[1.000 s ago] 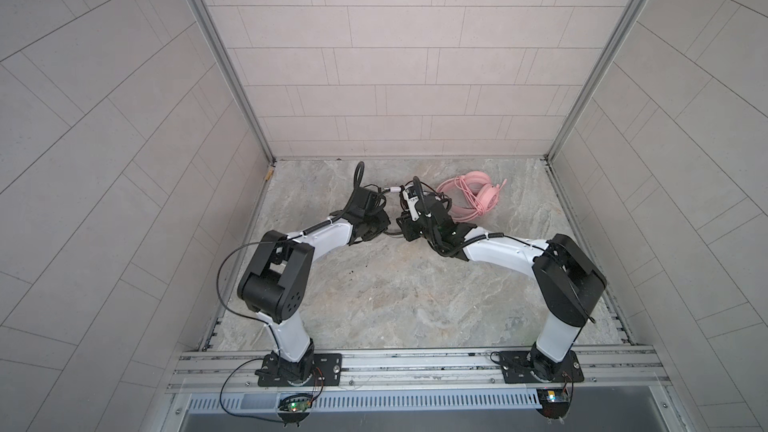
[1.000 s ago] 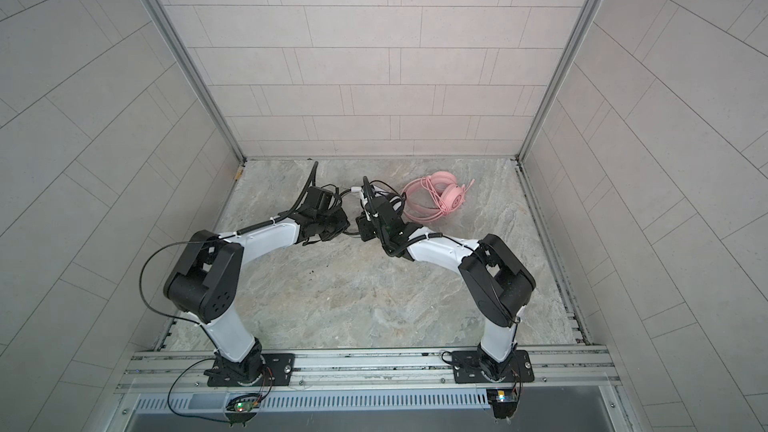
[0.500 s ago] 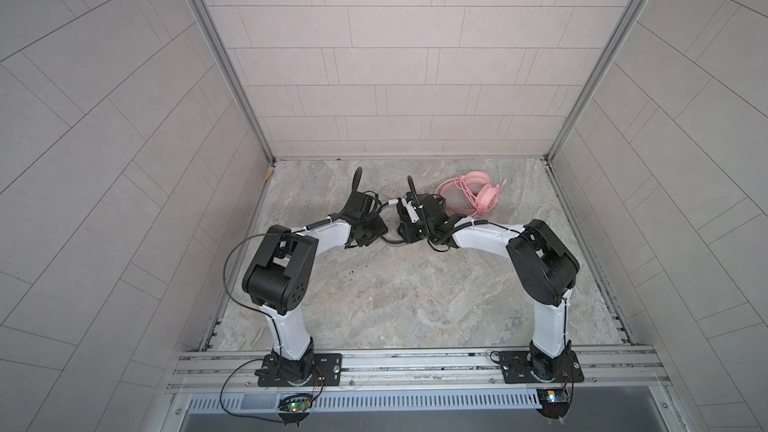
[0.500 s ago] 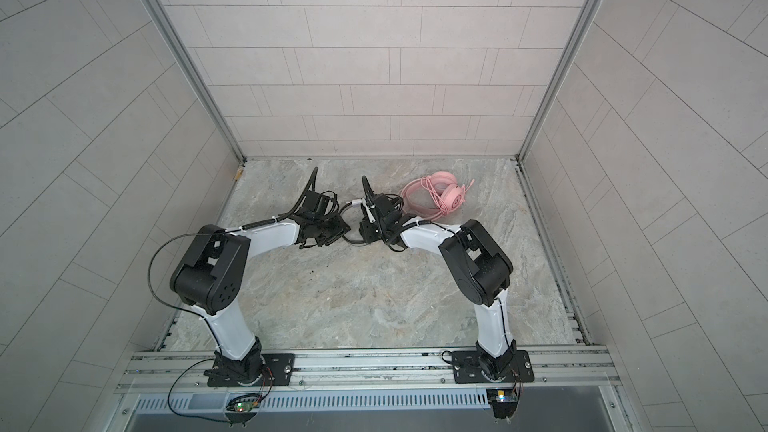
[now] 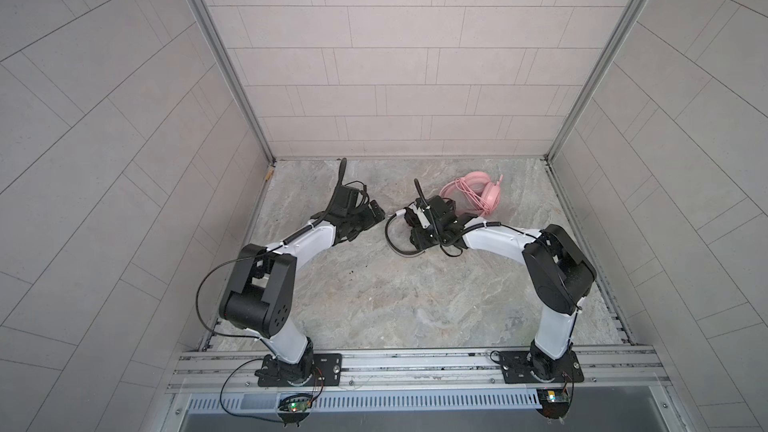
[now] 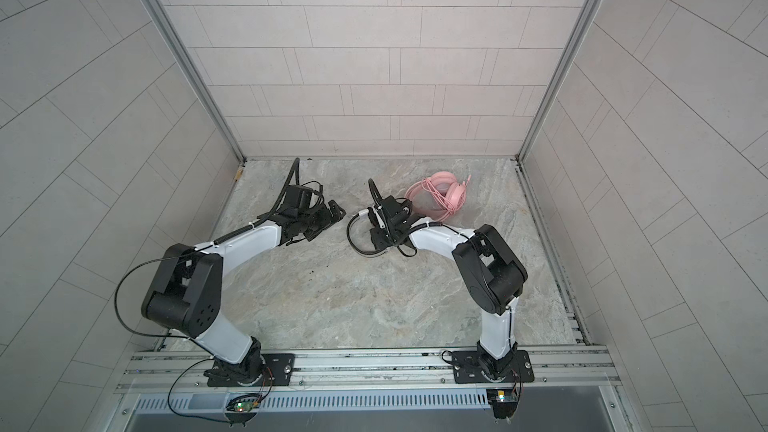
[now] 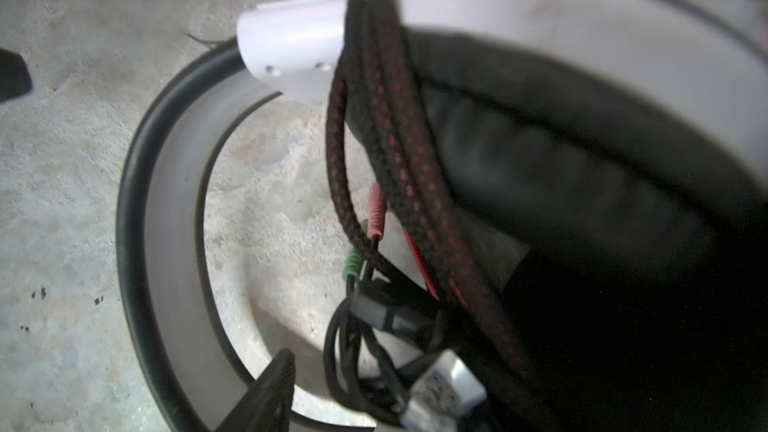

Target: Wrap the headphones

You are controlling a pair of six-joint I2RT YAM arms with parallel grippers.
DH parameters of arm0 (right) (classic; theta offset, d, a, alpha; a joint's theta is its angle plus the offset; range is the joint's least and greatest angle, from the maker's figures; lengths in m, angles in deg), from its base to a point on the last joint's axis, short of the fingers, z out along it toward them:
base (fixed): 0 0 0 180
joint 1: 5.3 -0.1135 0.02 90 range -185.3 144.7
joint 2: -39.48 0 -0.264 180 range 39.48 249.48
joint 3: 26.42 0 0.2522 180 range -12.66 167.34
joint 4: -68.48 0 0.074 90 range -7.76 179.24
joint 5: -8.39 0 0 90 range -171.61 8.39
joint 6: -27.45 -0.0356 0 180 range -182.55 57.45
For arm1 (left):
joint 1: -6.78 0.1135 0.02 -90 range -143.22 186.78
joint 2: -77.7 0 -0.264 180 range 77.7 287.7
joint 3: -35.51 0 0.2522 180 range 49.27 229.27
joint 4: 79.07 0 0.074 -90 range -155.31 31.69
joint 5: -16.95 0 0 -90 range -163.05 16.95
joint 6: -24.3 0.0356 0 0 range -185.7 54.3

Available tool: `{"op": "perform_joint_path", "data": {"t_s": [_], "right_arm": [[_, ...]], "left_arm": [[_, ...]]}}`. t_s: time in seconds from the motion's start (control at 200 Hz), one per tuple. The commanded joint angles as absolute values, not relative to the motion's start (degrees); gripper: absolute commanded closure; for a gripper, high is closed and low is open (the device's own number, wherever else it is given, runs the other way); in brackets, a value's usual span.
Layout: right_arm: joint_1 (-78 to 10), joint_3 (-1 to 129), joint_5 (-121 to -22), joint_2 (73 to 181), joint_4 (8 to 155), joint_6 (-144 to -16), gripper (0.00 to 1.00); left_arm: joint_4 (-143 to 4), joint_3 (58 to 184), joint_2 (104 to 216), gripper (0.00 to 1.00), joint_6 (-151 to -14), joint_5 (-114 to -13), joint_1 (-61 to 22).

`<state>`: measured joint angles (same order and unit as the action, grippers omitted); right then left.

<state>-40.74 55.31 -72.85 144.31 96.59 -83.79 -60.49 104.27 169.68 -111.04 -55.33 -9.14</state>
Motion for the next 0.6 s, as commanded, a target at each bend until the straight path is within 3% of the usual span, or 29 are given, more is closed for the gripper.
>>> {"op": "perform_joint_path", "data": {"t_s": [0.0,0.15,0.28,0.36,0.595], "right_arm": [[-41.3,54.5,-73.8,140.9,104.4,-84.9,0.40],[-41.7,58.1,-75.1,141.0,114.6,-84.3,0.39],[-41.3,66.2,-70.5,144.8,126.4,-82.0,0.41],[-40.3,66.7,-65.2,144.4,125.6,-82.1,0.42],[-39.1,67.4,-63.2,137.8,125.7,-81.8,0.45]], "left_arm": [[-61.3,102.0,166.6,0.00,-109.7,-56.1,-6.9],[-61.7,101.4,164.7,0.00,-108.7,-55.5,-5.0],[-61.9,101.2,164.0,0.00,-107.7,-55.5,-4.6],[-63.7,100.6,163.9,0.00,-107.7,-53.5,-4.6],[-64.3,99.4,163.3,0.00,-104.4,-49.5,-4.6]]}}
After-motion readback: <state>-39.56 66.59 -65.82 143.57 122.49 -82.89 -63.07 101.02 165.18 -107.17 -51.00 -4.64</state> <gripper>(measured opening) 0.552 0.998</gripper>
